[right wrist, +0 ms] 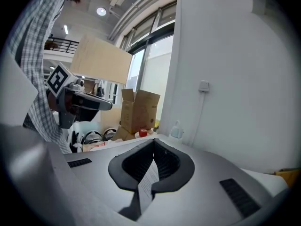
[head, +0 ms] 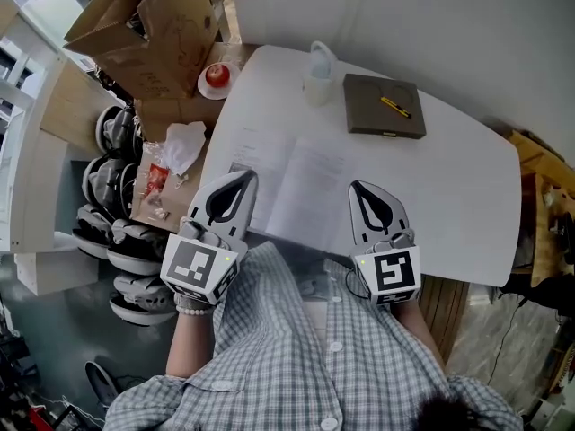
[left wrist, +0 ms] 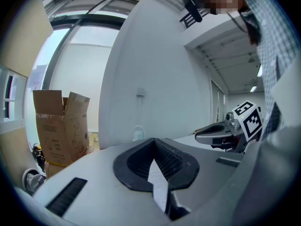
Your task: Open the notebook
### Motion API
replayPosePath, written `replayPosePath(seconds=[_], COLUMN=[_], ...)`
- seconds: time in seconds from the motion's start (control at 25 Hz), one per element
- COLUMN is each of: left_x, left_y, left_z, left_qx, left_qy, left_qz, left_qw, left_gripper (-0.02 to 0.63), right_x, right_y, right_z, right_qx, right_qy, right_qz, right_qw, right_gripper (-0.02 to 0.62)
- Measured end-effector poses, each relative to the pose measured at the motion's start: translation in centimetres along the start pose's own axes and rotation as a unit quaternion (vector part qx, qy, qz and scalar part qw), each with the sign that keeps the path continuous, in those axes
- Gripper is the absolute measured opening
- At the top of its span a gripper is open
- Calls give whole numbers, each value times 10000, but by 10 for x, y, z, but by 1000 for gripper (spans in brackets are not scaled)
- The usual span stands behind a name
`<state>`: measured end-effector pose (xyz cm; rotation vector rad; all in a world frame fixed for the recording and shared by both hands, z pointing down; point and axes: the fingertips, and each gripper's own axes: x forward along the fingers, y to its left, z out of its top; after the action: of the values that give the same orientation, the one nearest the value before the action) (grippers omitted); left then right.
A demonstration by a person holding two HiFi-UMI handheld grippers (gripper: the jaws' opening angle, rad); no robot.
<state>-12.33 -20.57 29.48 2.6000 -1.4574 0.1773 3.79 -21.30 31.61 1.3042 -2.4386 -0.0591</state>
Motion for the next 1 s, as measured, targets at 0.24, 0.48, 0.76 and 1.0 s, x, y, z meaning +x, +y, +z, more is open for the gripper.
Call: replayPosePath(seconds=[0.24,0.48,0.76,1.0], left_x=[-10,-13,-9,-3], left_y=[9,12,12,11], left_z=[3,3,0,-1], left_qx=[-62,-86,-63,-18], left_qy=[-106,-127,-75,-53], left_qz=[266,361,286,183], left_qw=[9996,9992,9995,9998], left_gripper=[8,8,8,9], right_x=[11,15,18,18], right_y=[10,13,13,10], right_z=[15,17,15,12], right_qx=[-161,-177,-174,-134], right_qy=[-185,-198,-170,-140], right_qz=[282,381,358,259], right_qw=[9993,9989,9991,9995], right_gripper=[21,21,21,21])
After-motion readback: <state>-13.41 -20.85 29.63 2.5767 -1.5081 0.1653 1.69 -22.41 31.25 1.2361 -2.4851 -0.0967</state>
